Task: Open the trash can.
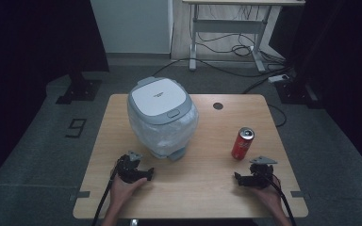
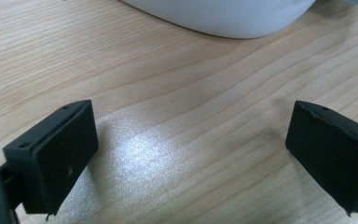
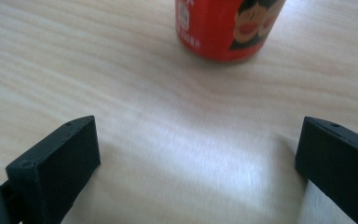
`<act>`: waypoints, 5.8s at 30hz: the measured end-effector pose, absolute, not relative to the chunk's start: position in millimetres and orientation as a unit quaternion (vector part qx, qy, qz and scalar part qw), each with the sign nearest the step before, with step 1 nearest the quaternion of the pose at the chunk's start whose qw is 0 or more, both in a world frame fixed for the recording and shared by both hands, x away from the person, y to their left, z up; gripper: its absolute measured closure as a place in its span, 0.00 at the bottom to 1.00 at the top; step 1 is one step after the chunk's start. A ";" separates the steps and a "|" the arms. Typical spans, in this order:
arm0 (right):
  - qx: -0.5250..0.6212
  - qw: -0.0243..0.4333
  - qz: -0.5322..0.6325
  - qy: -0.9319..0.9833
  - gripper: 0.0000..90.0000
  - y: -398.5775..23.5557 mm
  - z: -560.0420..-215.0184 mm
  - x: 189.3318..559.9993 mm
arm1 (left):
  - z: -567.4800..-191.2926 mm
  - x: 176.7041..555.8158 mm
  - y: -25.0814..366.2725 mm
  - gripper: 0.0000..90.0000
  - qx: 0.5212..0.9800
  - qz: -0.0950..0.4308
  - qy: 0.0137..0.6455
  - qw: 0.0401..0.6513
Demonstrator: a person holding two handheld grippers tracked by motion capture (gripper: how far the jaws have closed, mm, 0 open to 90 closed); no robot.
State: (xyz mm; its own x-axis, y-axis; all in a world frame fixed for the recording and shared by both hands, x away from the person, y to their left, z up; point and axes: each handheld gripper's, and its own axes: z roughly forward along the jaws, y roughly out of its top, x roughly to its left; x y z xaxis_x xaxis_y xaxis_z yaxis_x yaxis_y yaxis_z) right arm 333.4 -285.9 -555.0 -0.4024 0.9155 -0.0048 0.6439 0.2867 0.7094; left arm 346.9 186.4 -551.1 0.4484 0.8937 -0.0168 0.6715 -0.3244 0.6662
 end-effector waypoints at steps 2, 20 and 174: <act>0.505 0.211 0.320 0.773 0.00 -286.8 -554.8 328.4 | -551.1 346.6 186.5 0.03 0.793 0.181 0.493 0.308; 0.503 0.211 0.322 0.774 0.00 -290.6 -554.8 325.2 | -546.0 337.2 195.5 0.24 0.780 0.200 0.507 0.308; 0.510 0.216 0.324 0.767 0.04 -293.2 -554.1 324.1 | -346.1 386.8 111.6 1.00 0.728 0.177 0.385 0.538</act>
State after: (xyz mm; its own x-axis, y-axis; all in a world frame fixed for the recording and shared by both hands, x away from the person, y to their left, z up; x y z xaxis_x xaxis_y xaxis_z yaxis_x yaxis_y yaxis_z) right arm 324.1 -293.2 -554.1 -0.3855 0.9227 -0.0010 0.6420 0.2690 0.7180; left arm 386.8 111.6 -346.1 0.6403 0.7519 -0.1571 0.3708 -0.1234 0.9205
